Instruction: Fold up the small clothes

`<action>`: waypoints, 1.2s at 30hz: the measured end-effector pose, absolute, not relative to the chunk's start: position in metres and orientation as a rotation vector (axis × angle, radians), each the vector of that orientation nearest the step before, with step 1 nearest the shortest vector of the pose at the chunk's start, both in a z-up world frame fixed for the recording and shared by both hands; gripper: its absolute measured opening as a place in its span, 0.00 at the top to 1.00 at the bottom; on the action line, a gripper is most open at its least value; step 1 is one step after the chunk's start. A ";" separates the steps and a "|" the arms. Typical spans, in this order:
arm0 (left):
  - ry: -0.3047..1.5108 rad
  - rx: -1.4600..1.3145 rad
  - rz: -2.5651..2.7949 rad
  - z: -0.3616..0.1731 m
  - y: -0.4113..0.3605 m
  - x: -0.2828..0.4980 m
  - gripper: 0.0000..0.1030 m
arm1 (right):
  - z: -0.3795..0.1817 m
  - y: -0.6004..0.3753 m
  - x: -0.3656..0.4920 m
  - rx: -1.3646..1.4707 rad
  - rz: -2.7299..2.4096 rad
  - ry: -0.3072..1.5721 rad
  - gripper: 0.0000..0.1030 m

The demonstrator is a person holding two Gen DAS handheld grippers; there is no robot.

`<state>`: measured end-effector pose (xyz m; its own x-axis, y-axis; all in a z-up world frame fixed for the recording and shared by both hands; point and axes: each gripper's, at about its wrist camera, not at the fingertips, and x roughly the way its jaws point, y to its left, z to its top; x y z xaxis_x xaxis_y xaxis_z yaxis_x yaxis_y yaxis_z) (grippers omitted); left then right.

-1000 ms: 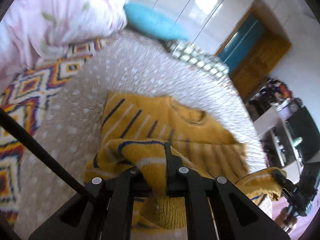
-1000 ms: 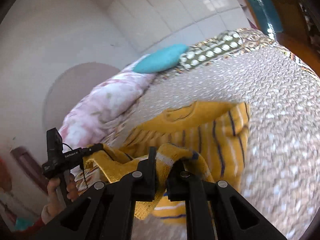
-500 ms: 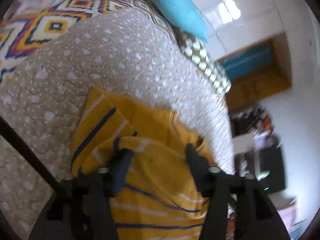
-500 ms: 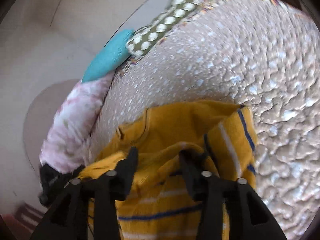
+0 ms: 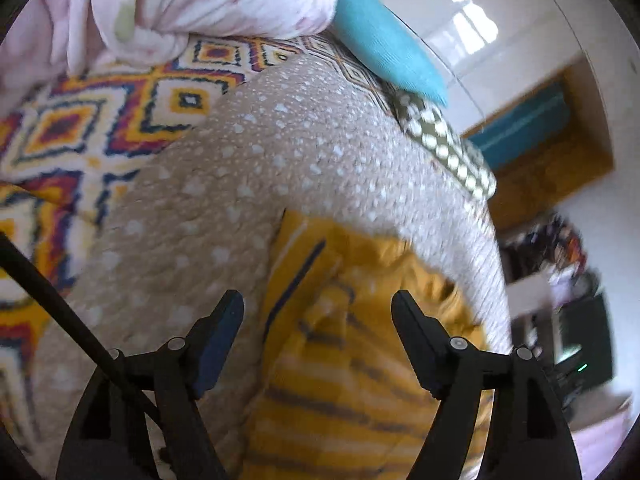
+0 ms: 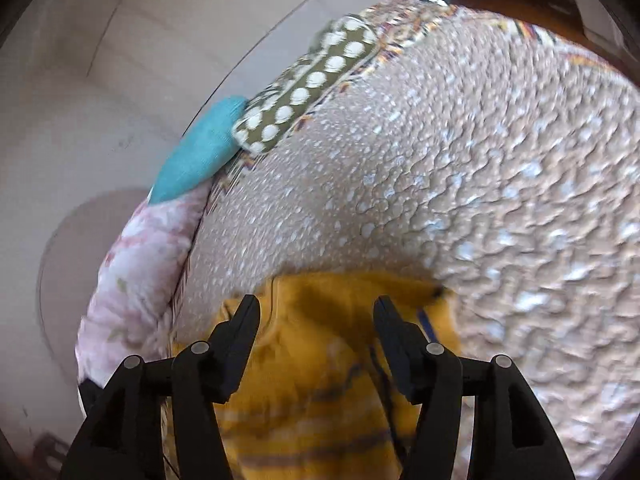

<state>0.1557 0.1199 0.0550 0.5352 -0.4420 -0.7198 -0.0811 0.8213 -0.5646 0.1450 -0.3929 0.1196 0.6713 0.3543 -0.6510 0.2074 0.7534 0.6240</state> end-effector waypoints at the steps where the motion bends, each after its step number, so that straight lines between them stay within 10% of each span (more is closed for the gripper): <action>1: 1.001 -0.553 -0.242 0.057 0.118 0.145 0.27 | 0.125 -0.395 0.132 0.689 0.105 0.862 0.38; 10: 1.126 -0.270 -0.284 0.019 0.102 0.082 0.23 | 0.090 -0.391 0.028 0.546 0.178 0.971 0.38; 12: 1.169 -0.187 -0.246 0.011 0.097 0.084 0.40 | 0.074 -0.380 0.020 0.528 0.190 0.998 0.54; 13: 1.177 -0.130 -0.219 0.016 0.096 0.087 0.62 | 0.067 -0.375 0.020 0.515 0.206 1.026 0.96; 17: 1.152 -0.025 -0.072 0.045 0.109 0.094 0.92 | 0.072 -0.382 0.018 0.442 0.144 1.035 0.95; 21: 1.119 -0.013 -0.026 0.053 0.125 0.085 0.90 | 0.066 -0.396 0.013 0.410 0.078 1.062 0.95; 26: 1.029 -0.083 -0.056 0.044 0.126 0.046 0.40 | 0.083 -0.379 0.005 0.247 0.013 1.029 0.80; 36: 0.919 -0.107 -0.035 0.002 0.125 0.042 0.30 | 0.119 -0.334 0.064 0.239 0.094 0.891 0.80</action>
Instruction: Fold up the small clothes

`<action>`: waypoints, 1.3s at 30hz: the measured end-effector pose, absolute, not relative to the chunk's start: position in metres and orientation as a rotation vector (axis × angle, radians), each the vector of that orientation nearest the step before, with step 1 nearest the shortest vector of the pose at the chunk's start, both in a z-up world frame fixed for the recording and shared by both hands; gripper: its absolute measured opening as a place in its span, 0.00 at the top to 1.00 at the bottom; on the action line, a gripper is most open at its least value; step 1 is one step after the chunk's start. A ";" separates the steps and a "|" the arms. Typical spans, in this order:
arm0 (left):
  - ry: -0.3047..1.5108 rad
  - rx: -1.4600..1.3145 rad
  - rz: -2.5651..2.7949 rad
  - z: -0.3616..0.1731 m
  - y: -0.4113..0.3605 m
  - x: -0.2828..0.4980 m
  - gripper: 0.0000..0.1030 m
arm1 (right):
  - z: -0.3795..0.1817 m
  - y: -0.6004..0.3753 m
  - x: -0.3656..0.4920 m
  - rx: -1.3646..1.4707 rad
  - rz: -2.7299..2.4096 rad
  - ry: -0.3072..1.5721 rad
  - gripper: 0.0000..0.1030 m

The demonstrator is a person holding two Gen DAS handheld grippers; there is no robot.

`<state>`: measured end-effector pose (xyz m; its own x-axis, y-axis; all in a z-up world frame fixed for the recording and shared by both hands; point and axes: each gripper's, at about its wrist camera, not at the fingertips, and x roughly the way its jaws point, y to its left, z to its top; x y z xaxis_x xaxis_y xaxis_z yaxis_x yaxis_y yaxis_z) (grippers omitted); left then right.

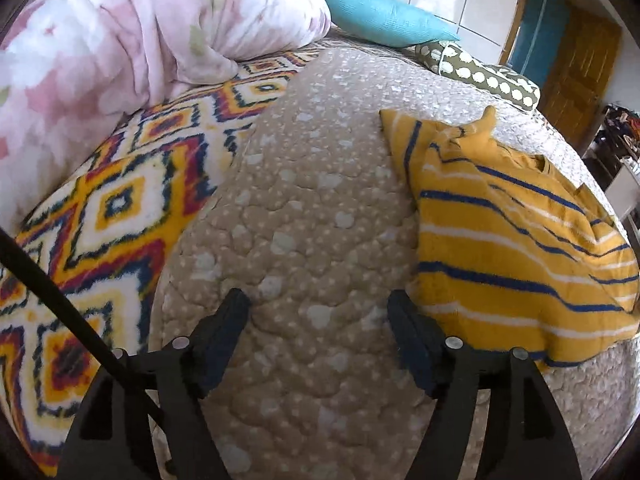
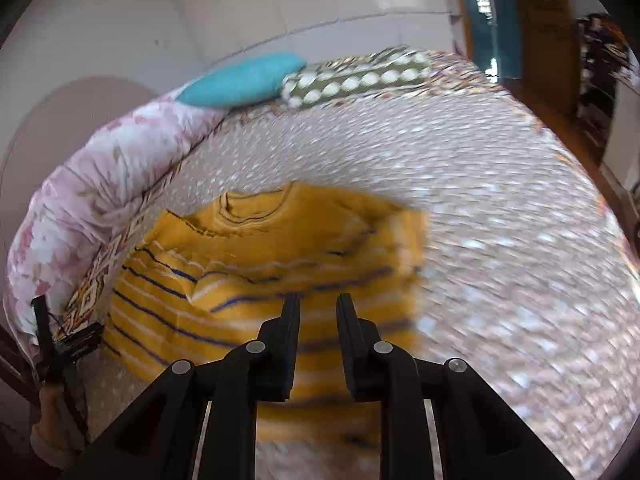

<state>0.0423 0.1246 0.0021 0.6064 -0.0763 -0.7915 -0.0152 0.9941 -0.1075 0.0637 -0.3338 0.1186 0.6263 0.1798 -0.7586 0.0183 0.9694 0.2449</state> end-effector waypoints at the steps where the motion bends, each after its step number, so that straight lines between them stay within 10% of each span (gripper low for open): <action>1: 0.913 -0.108 -0.041 0.001 0.124 0.041 0.28 | 0.111 -0.326 0.078 0.226 0.094 0.906 0.80; 29: 0.853 -0.237 -0.133 -0.001 0.139 0.037 0.18 | 0.042 -0.016 0.266 -0.220 0.274 1.057 0.77; 39: 0.857 -0.242 -0.139 -0.002 0.140 0.038 0.17 | 0.113 -0.060 0.206 -0.150 0.340 0.953 0.60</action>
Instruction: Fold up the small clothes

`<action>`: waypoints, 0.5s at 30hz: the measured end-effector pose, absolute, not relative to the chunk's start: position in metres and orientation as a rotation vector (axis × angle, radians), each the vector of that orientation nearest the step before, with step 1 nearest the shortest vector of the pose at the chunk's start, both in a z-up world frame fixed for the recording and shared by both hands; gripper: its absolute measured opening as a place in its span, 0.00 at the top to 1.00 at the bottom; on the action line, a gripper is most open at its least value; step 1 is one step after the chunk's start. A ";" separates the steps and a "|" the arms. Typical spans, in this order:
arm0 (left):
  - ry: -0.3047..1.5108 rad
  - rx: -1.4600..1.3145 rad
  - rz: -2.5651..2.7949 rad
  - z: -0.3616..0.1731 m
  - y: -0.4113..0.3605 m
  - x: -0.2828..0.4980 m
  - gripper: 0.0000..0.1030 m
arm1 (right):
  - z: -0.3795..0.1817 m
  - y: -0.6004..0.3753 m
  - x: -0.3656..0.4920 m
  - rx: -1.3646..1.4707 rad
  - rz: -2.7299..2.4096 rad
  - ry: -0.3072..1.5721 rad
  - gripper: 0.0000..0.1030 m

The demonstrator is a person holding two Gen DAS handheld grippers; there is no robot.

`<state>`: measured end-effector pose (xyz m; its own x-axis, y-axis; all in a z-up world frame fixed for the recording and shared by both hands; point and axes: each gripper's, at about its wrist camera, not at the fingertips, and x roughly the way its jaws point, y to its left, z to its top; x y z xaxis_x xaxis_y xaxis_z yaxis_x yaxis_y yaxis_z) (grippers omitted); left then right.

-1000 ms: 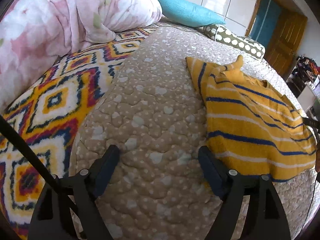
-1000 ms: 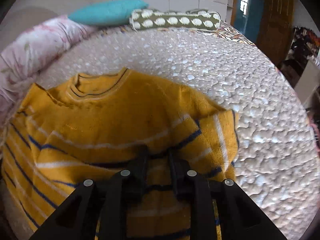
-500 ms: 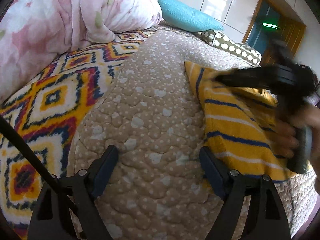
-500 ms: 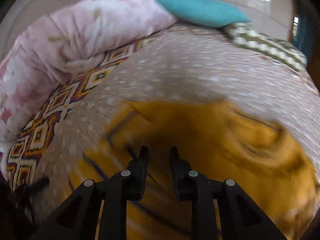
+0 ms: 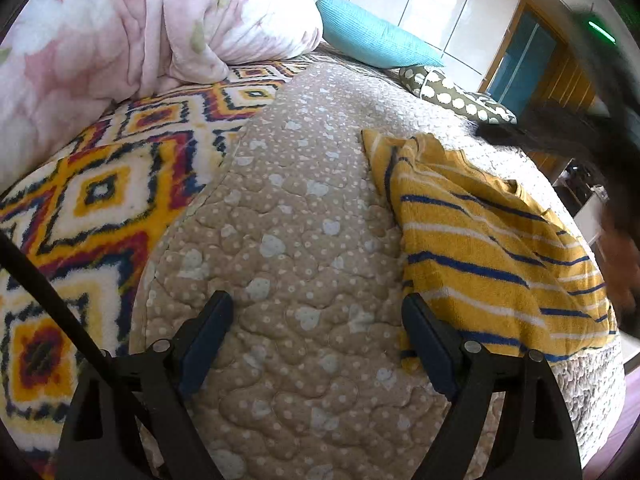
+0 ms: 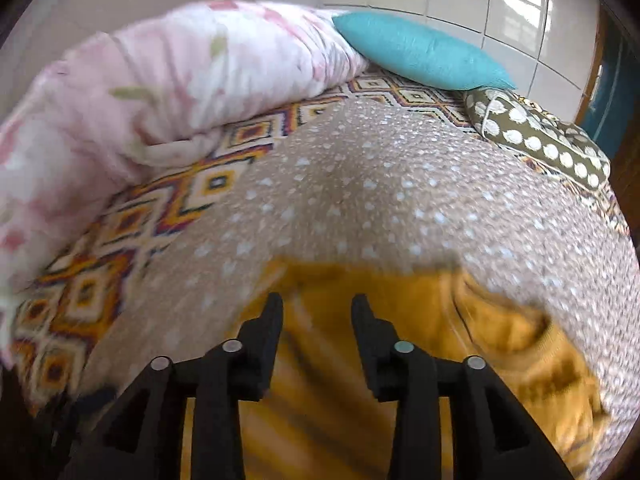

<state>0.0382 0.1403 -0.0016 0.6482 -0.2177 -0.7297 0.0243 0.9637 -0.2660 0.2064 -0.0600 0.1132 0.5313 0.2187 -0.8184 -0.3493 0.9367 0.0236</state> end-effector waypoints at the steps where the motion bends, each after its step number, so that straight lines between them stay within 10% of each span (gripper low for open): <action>1: 0.856 -0.248 -0.143 -0.002 0.141 0.038 0.17 | 0.116 -0.069 0.191 -0.155 0.347 0.953 0.59; 15: 0.836 -0.420 -0.241 -0.001 0.166 0.032 0.17 | 0.081 -0.346 0.028 0.209 0.044 0.994 0.63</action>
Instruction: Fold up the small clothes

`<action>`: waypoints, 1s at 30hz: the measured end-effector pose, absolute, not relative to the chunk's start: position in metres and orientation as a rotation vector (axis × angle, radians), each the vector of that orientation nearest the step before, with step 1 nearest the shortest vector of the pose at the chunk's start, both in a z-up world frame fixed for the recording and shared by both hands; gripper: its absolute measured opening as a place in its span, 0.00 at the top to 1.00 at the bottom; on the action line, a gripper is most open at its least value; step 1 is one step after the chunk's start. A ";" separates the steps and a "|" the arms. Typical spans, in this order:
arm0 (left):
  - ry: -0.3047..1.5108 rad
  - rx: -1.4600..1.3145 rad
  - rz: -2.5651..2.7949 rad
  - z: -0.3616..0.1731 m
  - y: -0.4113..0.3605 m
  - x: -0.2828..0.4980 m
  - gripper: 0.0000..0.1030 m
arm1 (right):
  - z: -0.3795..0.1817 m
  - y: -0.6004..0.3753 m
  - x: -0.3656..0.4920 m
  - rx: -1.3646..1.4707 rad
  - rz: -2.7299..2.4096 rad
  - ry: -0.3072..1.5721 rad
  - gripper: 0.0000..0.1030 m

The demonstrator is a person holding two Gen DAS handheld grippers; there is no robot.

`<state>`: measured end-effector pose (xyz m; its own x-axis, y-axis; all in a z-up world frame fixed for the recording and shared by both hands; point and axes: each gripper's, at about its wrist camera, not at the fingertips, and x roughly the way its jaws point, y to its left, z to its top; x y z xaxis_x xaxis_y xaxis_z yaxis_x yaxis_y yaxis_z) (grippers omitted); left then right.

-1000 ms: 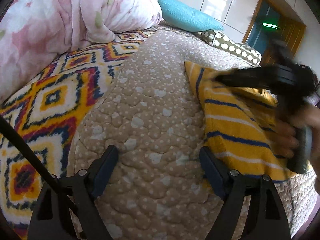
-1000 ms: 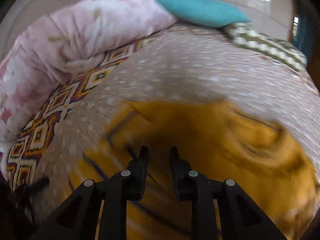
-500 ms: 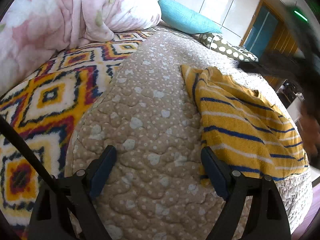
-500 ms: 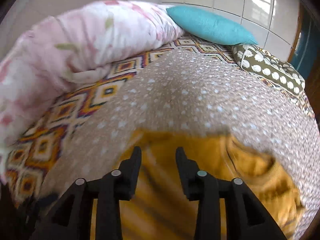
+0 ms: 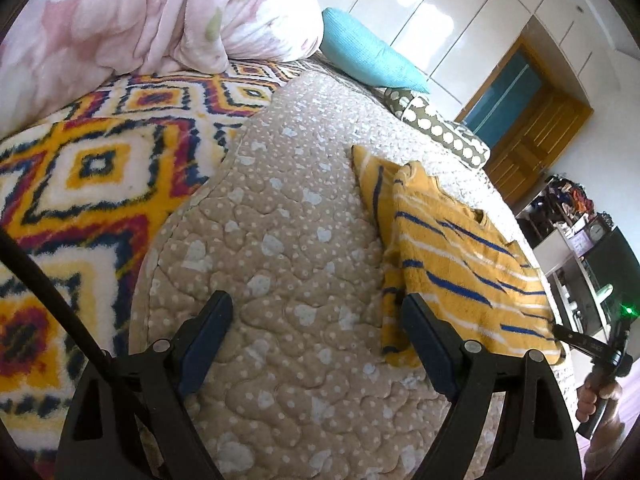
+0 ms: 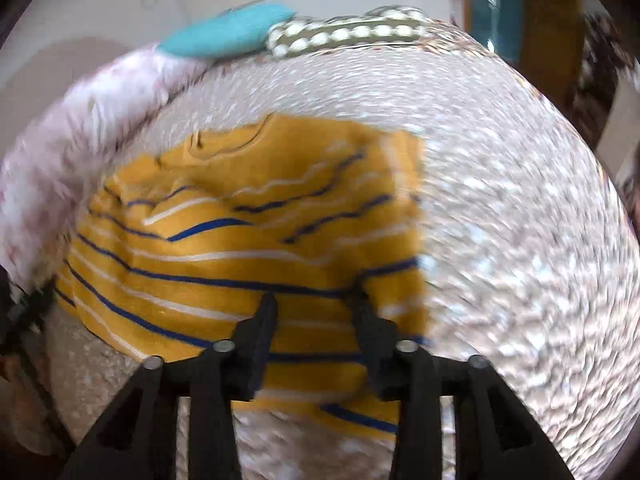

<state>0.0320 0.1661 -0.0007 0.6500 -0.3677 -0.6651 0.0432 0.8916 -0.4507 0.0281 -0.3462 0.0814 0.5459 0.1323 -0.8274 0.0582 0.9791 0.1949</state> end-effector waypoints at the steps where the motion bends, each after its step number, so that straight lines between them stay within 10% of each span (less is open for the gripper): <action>1: 0.863 -0.413 -0.239 0.002 0.165 0.034 0.17 | 0.084 -0.350 0.022 0.199 0.026 0.983 0.61; 3: 0.895 -0.436 -0.276 0.012 0.162 0.037 0.17 | 0.087 -0.353 0.006 0.109 -0.061 0.970 0.47; 19: 0.986 -0.144 -0.102 0.014 0.115 0.047 0.28 | 0.088 -0.370 -0.050 0.173 -0.046 0.870 0.47; 30: 0.905 -0.329 -0.047 0.032 0.181 -0.024 0.29 | 0.094 -0.180 -0.029 -0.189 0.310 0.830 0.40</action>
<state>-0.0242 0.1805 0.0321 0.6203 -0.1778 -0.7639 -0.0977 0.9489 -0.3001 -0.0293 -0.1802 0.0945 0.6333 0.1963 -0.7485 -0.3431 0.9383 -0.0441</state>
